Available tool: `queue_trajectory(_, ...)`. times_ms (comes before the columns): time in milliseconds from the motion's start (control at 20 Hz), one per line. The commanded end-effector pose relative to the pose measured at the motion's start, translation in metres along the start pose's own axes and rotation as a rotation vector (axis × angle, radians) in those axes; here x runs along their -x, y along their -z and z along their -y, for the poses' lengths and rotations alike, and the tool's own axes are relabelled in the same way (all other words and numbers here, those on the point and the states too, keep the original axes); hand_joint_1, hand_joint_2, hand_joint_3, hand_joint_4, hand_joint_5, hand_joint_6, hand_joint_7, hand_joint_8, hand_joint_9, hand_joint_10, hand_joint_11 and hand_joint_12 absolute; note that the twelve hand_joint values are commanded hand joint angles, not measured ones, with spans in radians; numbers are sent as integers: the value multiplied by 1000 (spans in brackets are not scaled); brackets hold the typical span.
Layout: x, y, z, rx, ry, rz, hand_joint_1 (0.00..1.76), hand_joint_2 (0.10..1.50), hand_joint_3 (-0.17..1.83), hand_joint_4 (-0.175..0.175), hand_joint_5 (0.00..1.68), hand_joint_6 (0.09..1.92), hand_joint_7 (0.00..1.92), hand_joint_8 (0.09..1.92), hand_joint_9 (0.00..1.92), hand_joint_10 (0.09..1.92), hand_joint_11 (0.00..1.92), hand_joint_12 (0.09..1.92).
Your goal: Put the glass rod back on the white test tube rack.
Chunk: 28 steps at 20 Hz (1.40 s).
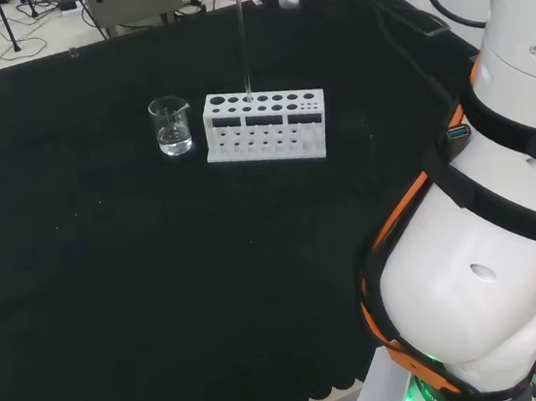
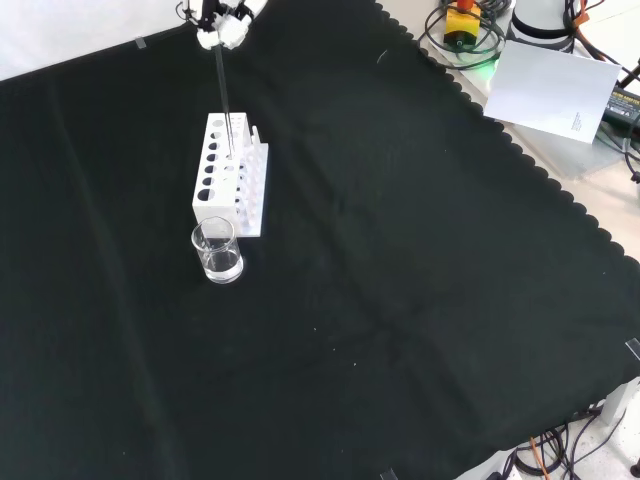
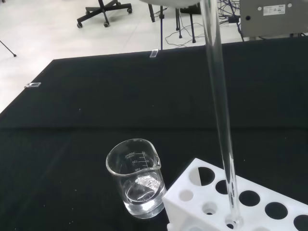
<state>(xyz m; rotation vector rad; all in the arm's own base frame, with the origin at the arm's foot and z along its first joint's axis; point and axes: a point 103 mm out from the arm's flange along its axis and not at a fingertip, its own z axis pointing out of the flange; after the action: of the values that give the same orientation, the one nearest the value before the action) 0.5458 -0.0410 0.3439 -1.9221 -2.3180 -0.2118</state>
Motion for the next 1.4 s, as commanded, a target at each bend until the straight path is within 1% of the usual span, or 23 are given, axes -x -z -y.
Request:
queue_trajectory(50,18,-5,-1,1,-28,-1,1300,1124,-175,-175,1224,300,1150,1068,1760,670,1215,744)
queue_trajectory(650,16,1,-1,16,-22,-4,1300,1124,-175,-175,1224,301,1150,1068,1759,670,1216,744)
queue_trajectory(1100,16,2,0,12,-20,-7,1300,1124,-175,-175,1224,301,1150,1069,1759,671,1216,743)
queue_trajectory(1400,18,2,2,8,-12,-20,1300,1125,-175,-175,1224,301,1150,1069,1759,671,1217,743)
